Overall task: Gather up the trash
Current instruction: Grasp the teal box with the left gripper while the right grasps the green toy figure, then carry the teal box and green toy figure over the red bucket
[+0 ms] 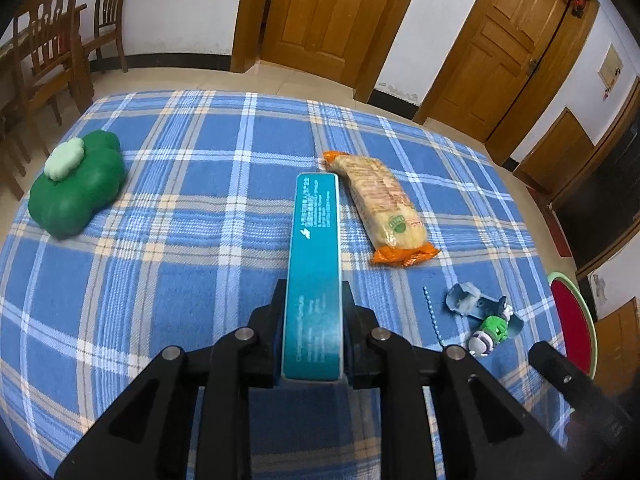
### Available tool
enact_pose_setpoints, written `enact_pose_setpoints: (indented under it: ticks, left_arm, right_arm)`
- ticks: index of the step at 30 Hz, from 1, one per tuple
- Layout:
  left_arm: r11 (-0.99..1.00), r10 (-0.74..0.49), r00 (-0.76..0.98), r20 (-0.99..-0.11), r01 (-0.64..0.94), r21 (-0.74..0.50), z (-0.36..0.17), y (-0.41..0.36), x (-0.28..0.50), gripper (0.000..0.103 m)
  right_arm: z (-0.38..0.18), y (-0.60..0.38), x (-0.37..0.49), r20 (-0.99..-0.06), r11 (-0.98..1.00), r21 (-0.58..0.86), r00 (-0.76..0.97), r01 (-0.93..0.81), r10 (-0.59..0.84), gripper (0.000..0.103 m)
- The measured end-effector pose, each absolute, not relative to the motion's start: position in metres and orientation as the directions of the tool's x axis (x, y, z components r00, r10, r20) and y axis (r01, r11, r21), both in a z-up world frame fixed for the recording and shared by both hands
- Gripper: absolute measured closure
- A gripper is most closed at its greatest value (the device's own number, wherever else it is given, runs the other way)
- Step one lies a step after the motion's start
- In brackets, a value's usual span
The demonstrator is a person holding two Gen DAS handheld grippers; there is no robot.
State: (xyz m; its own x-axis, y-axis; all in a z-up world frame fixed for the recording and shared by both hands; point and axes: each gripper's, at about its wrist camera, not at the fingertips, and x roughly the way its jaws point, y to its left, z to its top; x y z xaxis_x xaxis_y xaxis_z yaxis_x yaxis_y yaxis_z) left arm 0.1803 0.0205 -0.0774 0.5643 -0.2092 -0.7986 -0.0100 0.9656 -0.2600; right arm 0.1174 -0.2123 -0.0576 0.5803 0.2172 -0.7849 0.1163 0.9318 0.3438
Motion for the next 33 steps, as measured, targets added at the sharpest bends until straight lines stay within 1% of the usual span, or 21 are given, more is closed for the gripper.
enact_pose_setpoints:
  ticks: [8,11,14,16,17,19,21,23,25,29,30,33]
  left_arm:
    - [0.959,-0.228,0.589,-0.776,-0.002,-0.283,-0.070,0.028,0.160,0.084]
    - [0.958,-0.221,0.602,-0.768,-0.014,-0.287,-0.066,0.034,0.150,0.084]
    - [0.956,-0.215,0.607,-0.765,-0.029,-0.292,-0.066,0.039,0.141,0.084]
    - [0.954,-0.216,0.607,-0.765,-0.035,-0.297,-0.067,0.041,0.137,0.084]
    - [0.954,-0.216,0.606,-0.765,-0.036,-0.298,-0.067,0.042,0.137,0.084]
    - [0.953,-0.217,0.606,-0.765,-0.038,-0.301,-0.067,0.044,0.134,0.084]
    - [0.952,-0.216,0.608,-0.764,-0.041,-0.302,-0.067,0.045,0.132,0.084]
    - [0.952,-0.214,0.610,-0.763,-0.046,-0.304,-0.068,0.047,0.131,0.084]
    - [0.950,-0.215,0.611,-0.762,-0.049,-0.308,-0.068,0.049,0.130,0.084]
    - [0.950,-0.214,0.611,-0.762,-0.051,-0.308,-0.068,0.049,0.128,0.084]
    - [0.950,-0.214,0.610,-0.763,-0.051,-0.308,-0.068,0.049,0.128,0.084]
    - [0.950,-0.215,0.609,-0.764,-0.049,-0.307,-0.067,0.047,0.126,0.084]
  right_arm:
    - [-0.057,-0.192,0.117,-0.788,0.939,0.336,0.568,0.077,0.236,0.032]
    - [-0.057,-0.181,0.119,-0.790,0.943,0.328,0.564,0.053,0.242,0.035]
    - [-0.059,-0.168,0.123,-0.792,0.946,0.322,0.556,0.029,0.252,0.042]
    - [-0.063,-0.161,0.127,-0.796,0.946,0.322,0.549,0.024,0.257,0.049]
    - [-0.064,-0.159,0.128,-0.797,0.946,0.323,0.546,0.023,0.259,0.050]
    - [-0.065,-0.155,0.132,-0.794,0.951,0.308,0.558,0.026,0.242,0.055]
    - [-0.066,-0.152,0.135,-0.793,0.953,0.302,0.562,0.027,0.235,0.058]
    - [-0.066,-0.149,0.138,-0.793,0.962,0.270,0.575,0.035,0.202,0.063]
    - [-0.067,-0.149,0.139,-0.791,0.967,0.250,0.585,0.042,0.179,0.072]
    - [-0.068,-0.151,0.137,-0.783,0.969,0.244,0.597,0.039,0.173,0.075]
    - [-0.068,-0.151,0.136,-0.782,0.967,0.251,0.595,0.033,0.183,0.080]
    - [-0.068,-0.155,0.132,-0.783,0.963,0.270,0.589,0.030,0.201,0.080]
